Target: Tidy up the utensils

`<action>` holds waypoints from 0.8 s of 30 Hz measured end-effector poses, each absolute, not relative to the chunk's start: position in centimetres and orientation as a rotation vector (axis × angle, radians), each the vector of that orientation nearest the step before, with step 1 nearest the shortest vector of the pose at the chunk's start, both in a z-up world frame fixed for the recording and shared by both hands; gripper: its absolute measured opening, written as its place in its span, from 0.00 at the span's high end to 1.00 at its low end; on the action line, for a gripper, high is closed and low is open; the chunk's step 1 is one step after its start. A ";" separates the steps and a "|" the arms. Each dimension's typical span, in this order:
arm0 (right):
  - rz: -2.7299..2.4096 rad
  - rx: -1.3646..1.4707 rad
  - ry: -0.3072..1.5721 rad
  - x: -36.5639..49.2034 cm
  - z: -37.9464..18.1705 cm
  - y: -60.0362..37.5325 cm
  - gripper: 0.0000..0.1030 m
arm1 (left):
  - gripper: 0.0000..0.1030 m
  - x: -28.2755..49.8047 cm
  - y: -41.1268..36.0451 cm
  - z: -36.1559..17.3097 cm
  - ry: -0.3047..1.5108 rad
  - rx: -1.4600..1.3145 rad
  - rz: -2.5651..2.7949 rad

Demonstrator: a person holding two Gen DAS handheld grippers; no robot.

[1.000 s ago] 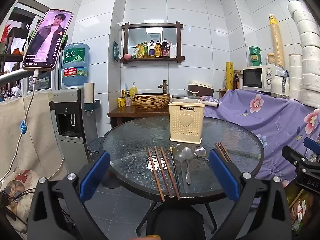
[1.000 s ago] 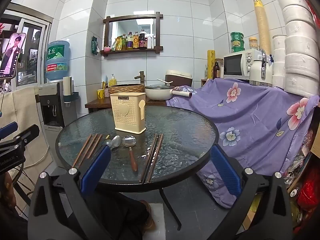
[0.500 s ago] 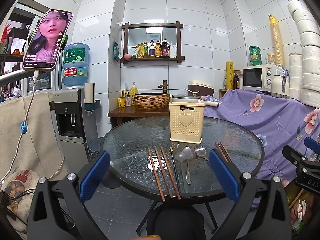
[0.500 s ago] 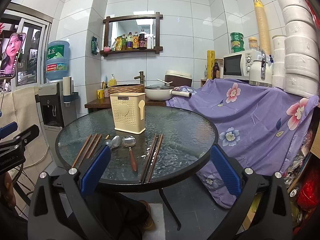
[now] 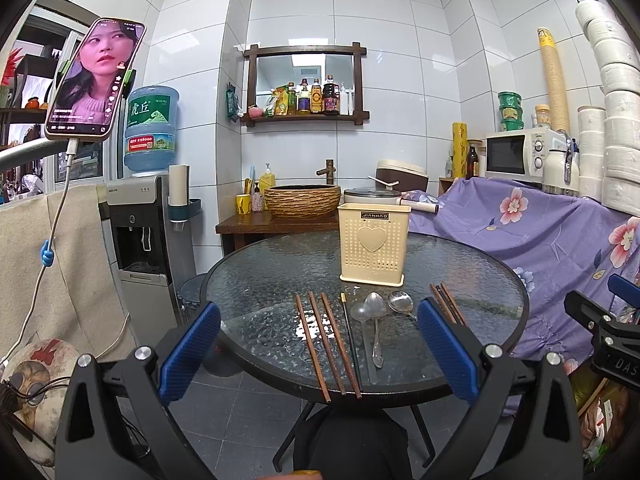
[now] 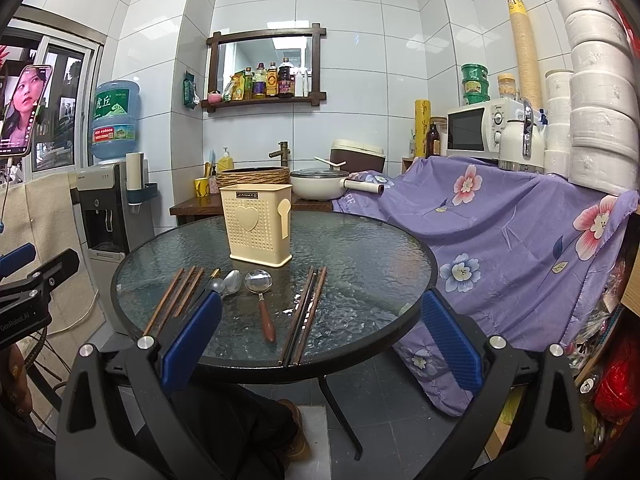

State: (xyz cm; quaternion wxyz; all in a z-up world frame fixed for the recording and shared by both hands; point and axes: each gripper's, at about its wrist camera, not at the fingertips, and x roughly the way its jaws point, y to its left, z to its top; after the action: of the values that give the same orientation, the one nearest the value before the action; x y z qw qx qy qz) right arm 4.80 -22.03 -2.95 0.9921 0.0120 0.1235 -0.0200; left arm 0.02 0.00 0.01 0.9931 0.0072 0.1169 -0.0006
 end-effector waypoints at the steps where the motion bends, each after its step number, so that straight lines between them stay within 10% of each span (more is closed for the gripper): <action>1: -0.040 0.023 0.248 4.8 -3.2 -21.8 0.04 | 0.06 0.0 0.0 0.0 0.234 0.014 0.000; 24: -0.038 0.022 0.251 4.9 -3.4 -21.4 0.04 | 0.06 0.0 0.0 0.0 0.235 0.016 -0.001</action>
State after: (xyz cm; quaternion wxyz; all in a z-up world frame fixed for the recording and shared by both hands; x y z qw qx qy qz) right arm 4.93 -21.40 -3.41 0.9919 0.0109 0.1250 -0.0187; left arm 0.04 -0.02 0.00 0.9931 0.0080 0.1171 -0.0004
